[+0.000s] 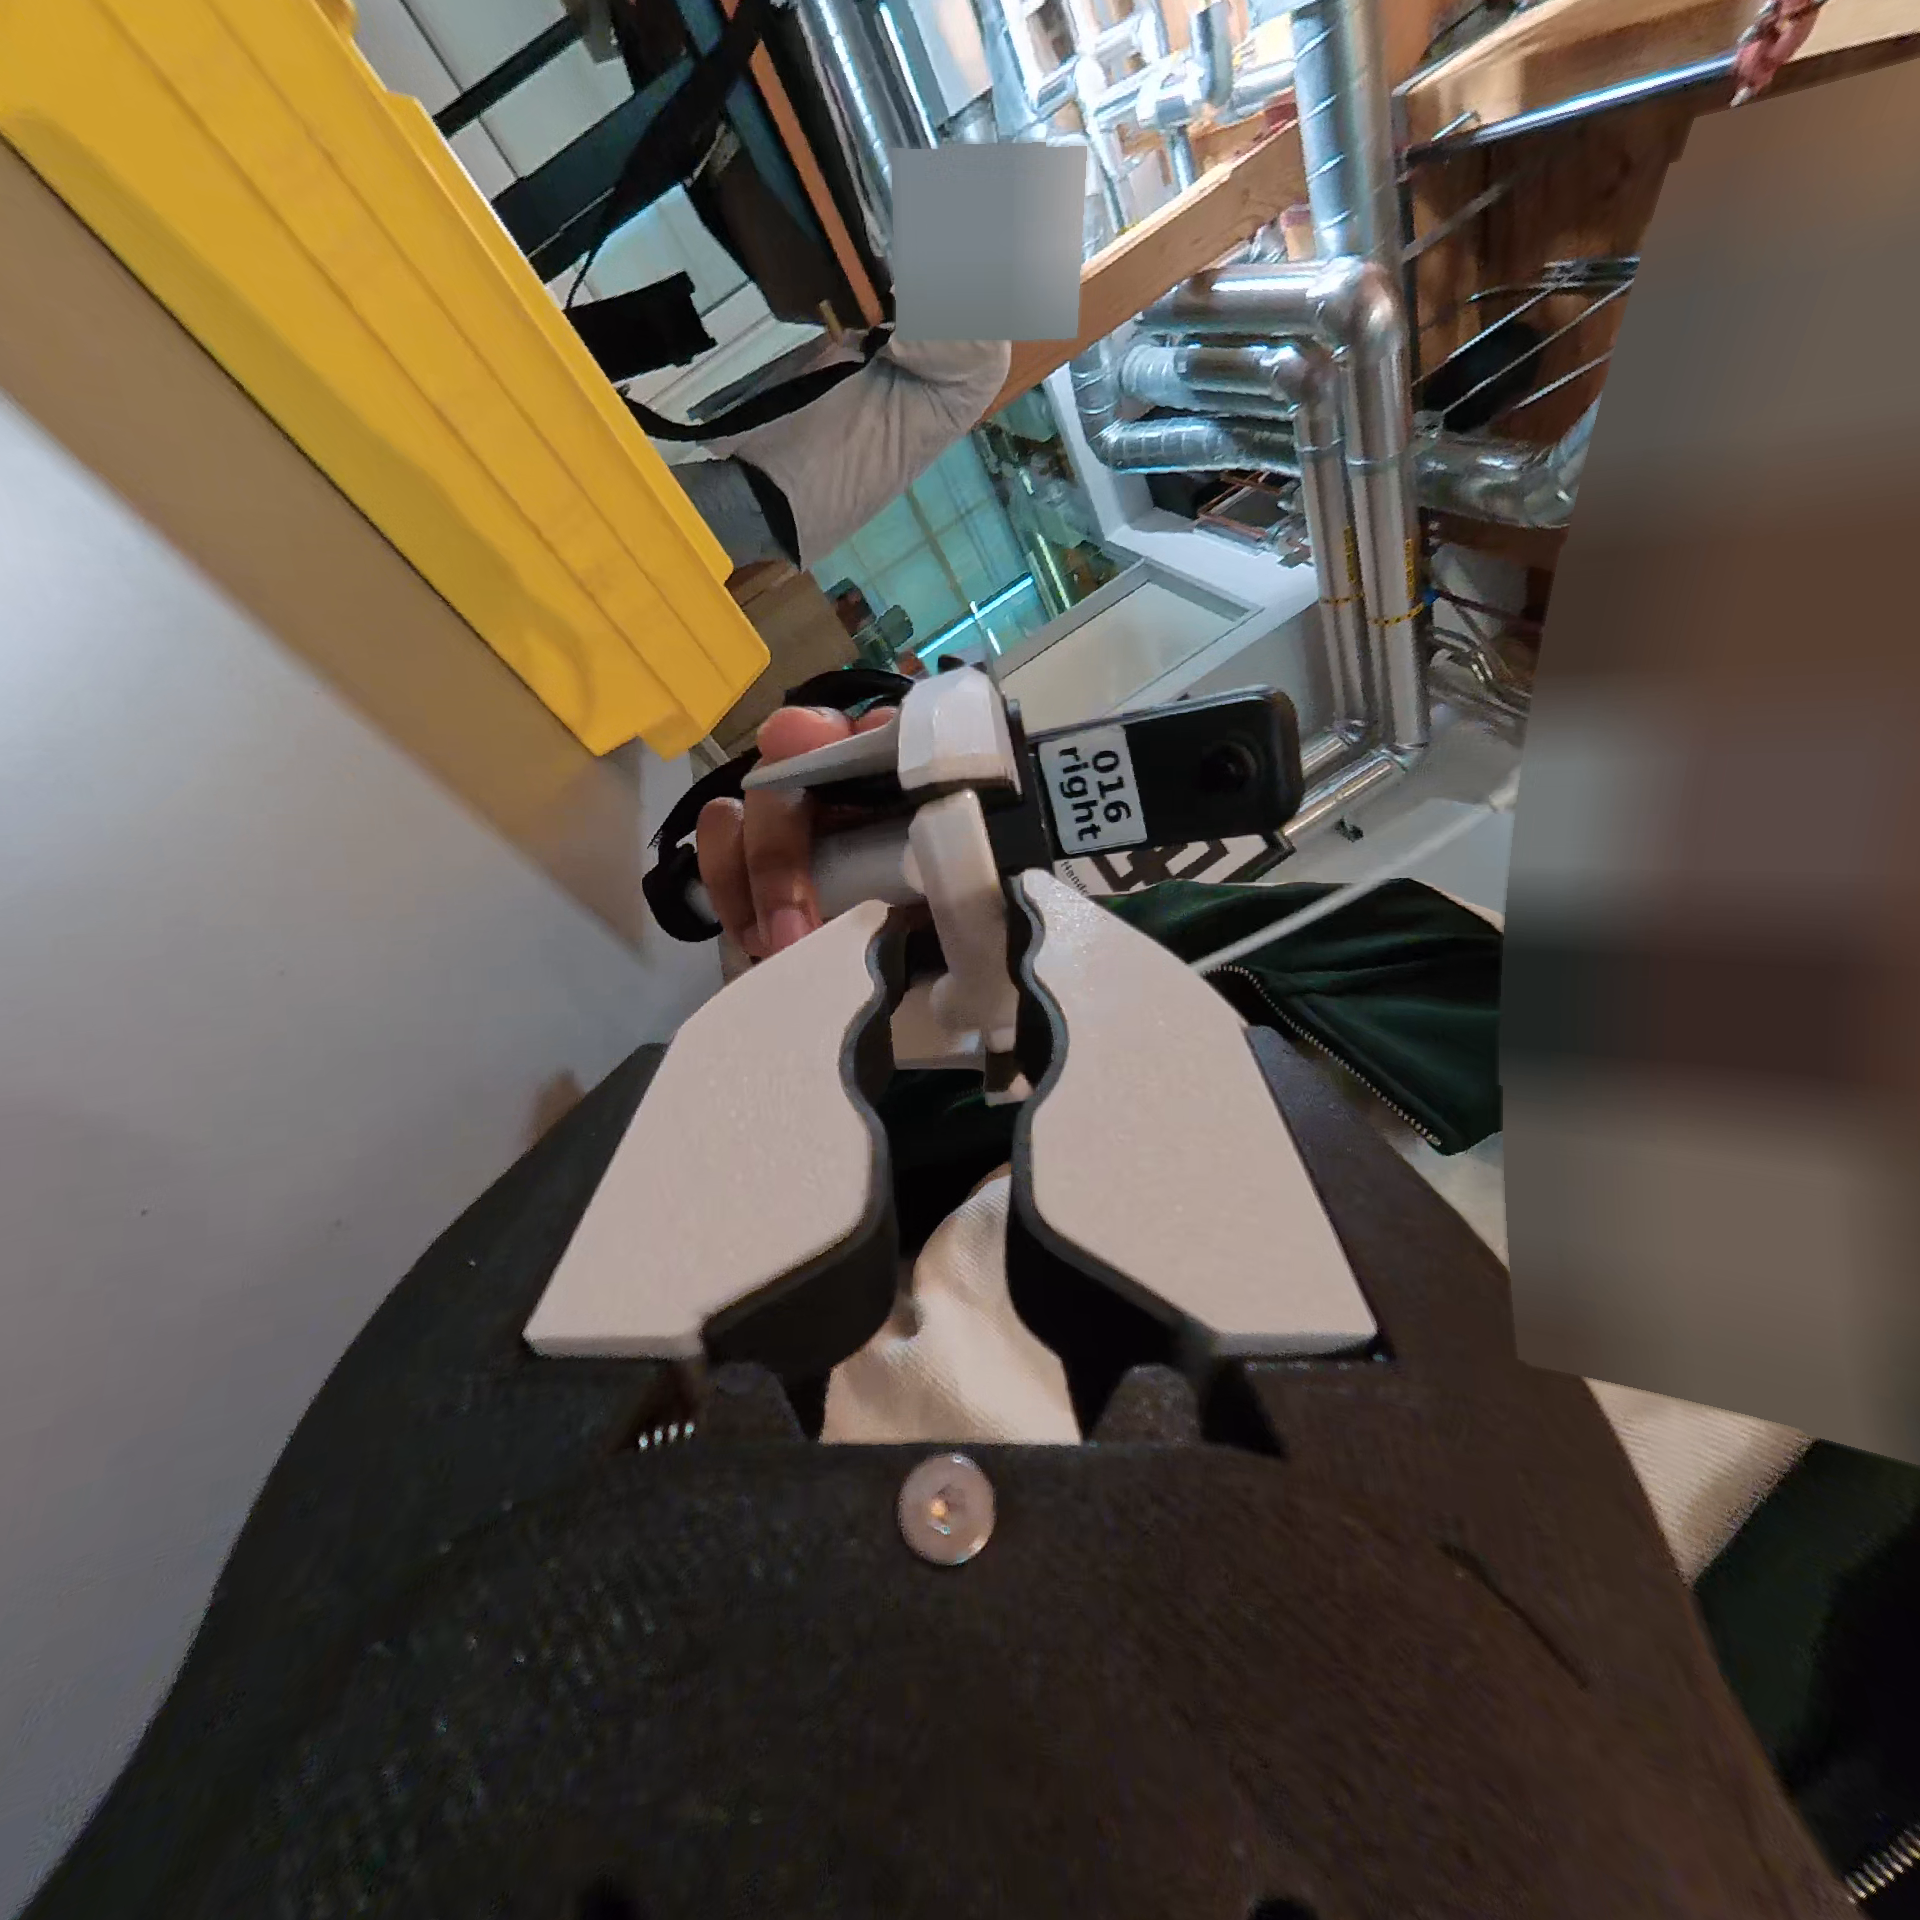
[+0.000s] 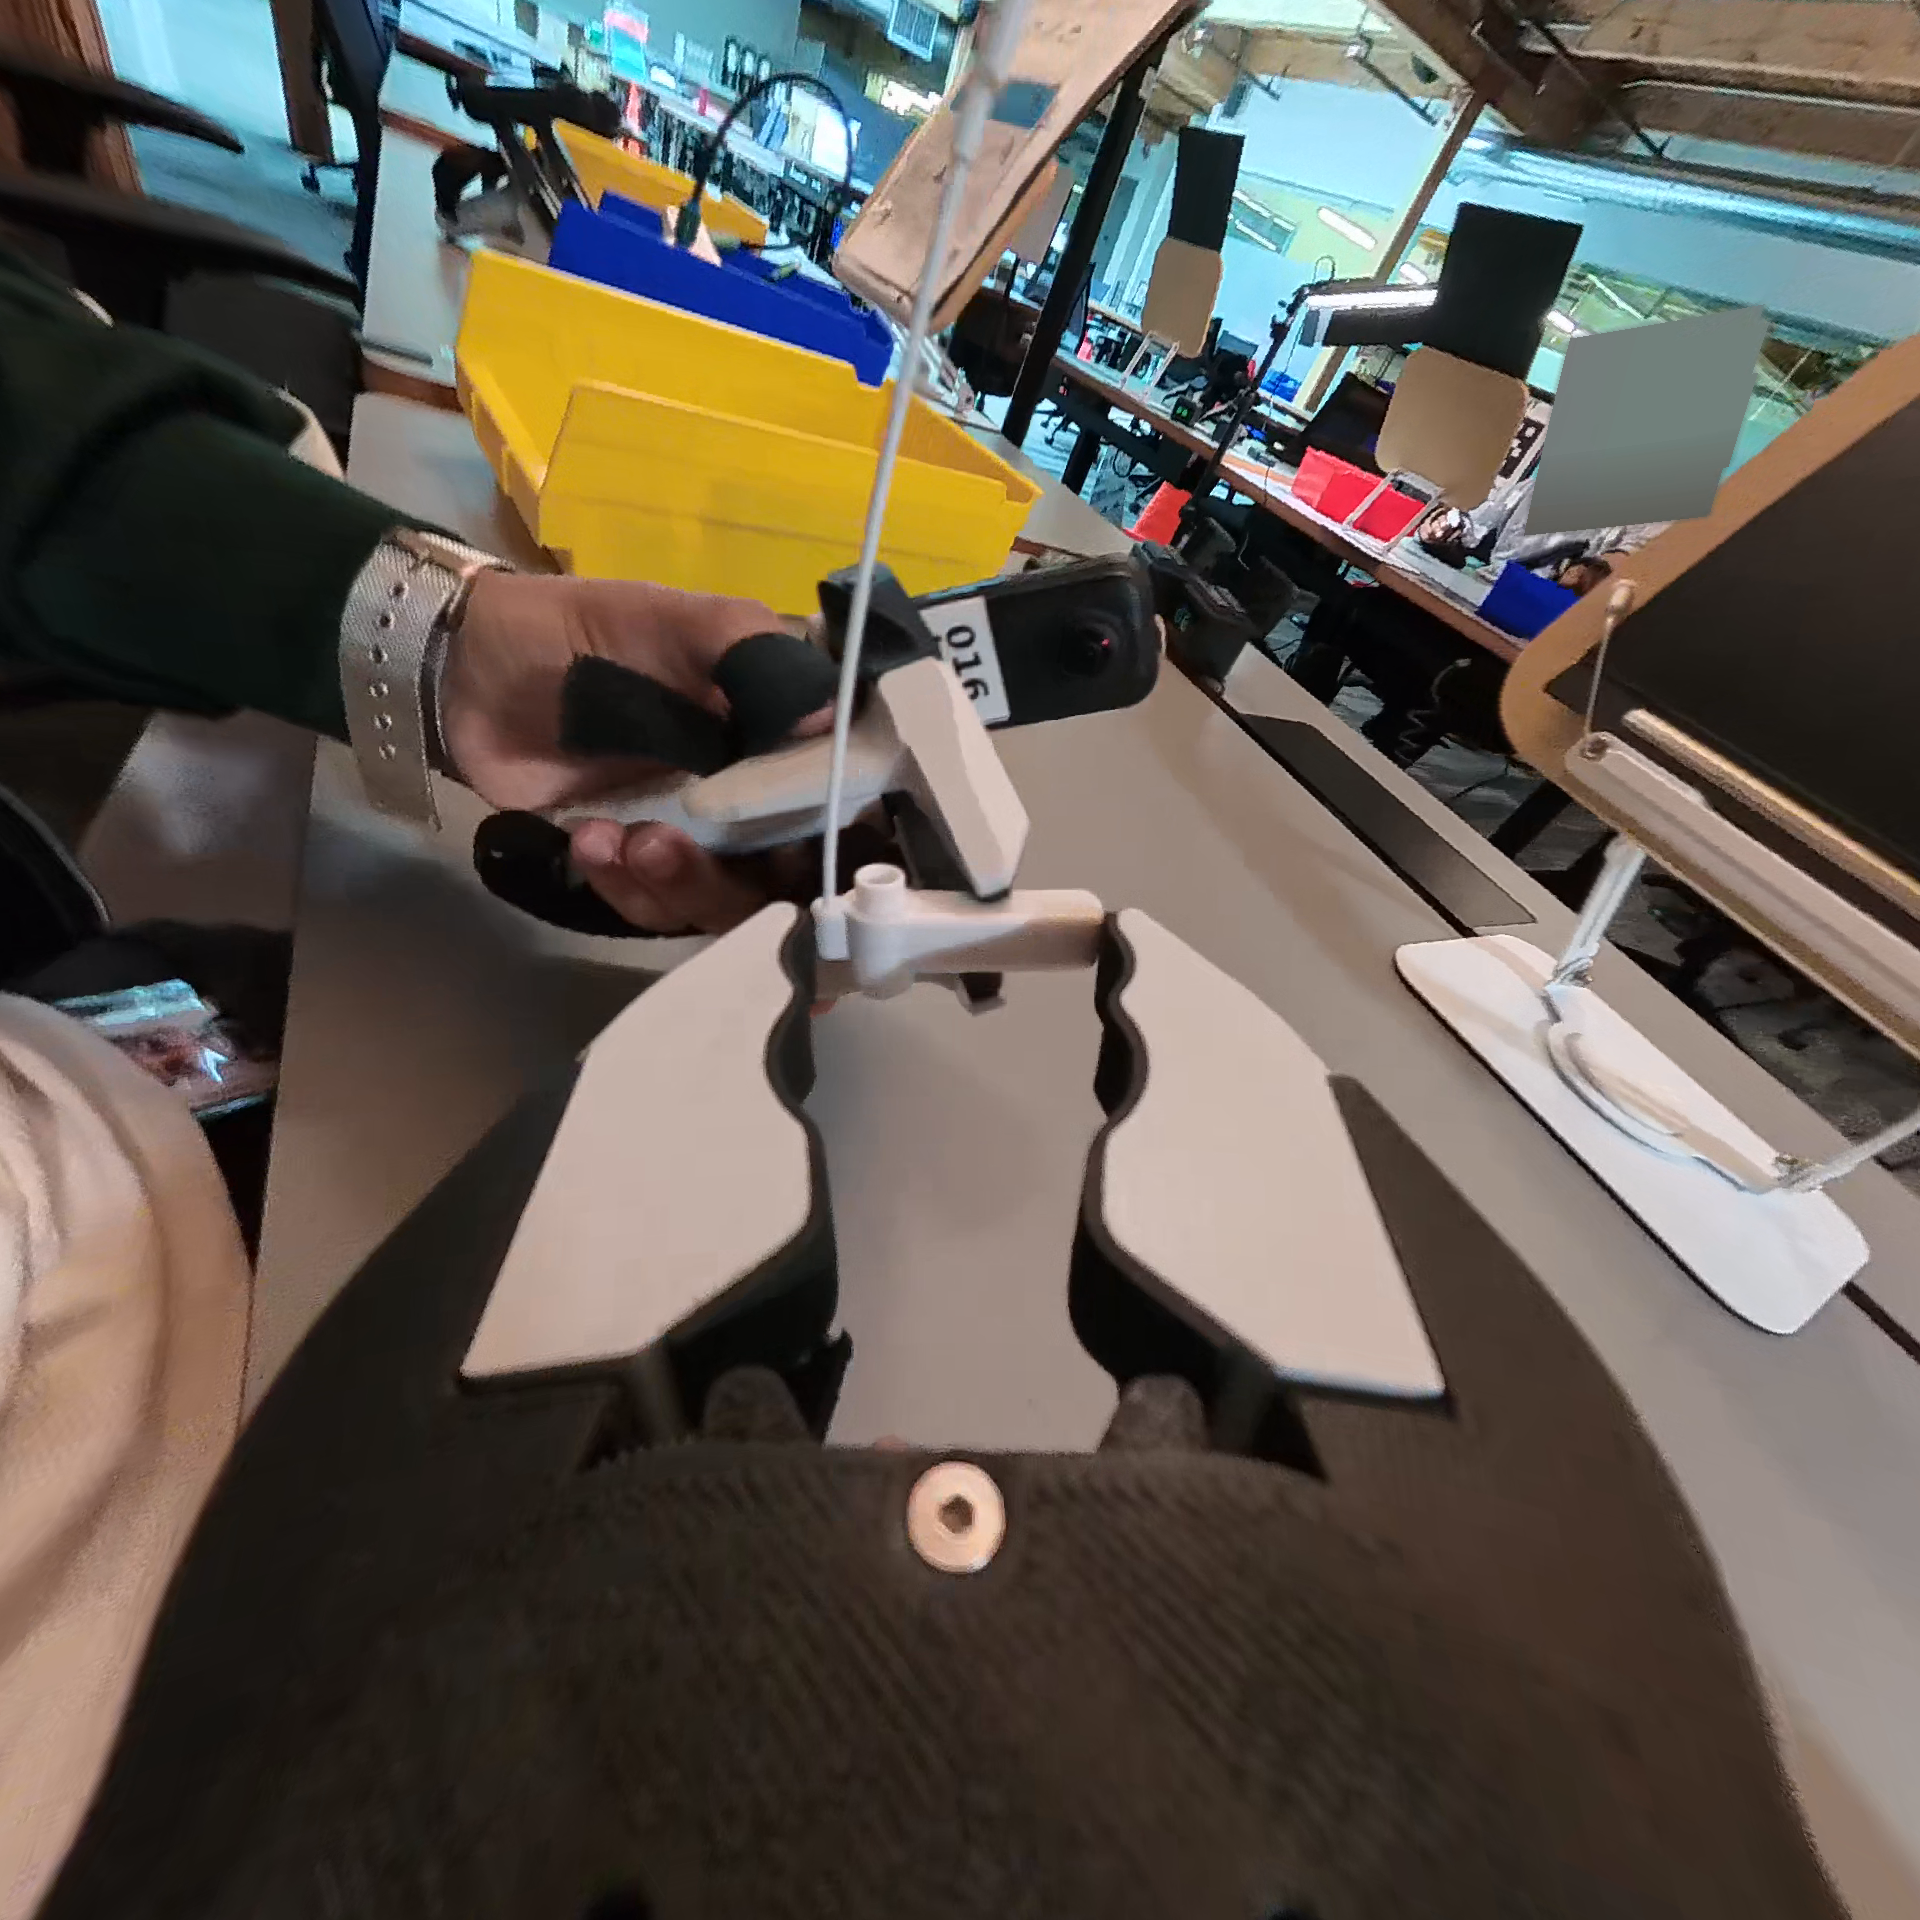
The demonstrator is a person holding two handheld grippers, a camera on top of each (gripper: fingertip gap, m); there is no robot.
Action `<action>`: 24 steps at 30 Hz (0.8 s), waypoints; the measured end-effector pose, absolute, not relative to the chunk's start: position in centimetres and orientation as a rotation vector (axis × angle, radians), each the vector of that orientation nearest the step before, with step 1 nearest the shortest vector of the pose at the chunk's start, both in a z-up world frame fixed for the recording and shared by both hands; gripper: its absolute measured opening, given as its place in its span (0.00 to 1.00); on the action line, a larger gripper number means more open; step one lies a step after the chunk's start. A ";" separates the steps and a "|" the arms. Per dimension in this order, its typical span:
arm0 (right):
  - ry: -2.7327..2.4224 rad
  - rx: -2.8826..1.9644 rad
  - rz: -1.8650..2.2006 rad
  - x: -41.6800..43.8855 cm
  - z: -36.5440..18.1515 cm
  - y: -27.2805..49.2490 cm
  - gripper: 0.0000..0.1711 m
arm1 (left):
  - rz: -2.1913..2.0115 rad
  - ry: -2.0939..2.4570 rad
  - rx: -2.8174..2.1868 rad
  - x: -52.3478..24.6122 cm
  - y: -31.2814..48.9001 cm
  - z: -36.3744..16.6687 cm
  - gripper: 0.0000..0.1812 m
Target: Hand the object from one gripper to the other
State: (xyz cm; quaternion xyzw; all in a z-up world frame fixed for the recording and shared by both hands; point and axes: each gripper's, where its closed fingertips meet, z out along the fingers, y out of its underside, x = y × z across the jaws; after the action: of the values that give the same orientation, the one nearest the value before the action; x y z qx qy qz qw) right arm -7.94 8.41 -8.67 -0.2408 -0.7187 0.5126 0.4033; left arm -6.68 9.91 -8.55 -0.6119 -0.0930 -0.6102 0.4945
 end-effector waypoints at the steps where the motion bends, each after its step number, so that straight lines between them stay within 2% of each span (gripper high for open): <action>1: -1.824 -0.599 1.272 -7.9 -8.9 8.3 0.31 | -1.476 -0.217 -1.485 -6.6 9.9 -8.5 0.08; 8: -1.821 -0.645 1.261 -8.4 -9.3 8.7 0.31 | -1.366 -0.188 -1.502 -7.0 10.0 -8.2 0.07; 16: -1.714 -0.918 1.536 -9.3 -9.2 10.6 0.40 | -0.952 -0.117 -1.440 -9.8 9.9 -6.6 0.07; 24: -1.544 -1.135 1.863 -9.0 -7.6 12.7 0.23 | -0.020 0.194 -1.772 -11.1 10.4 -8.9 0.07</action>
State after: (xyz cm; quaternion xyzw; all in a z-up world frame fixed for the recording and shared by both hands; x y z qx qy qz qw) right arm -8.97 12.66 -7.55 -0.4130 -0.5618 0.6780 0.2325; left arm -11.05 10.39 -8.87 -0.7731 0.0846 -0.0085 0.6285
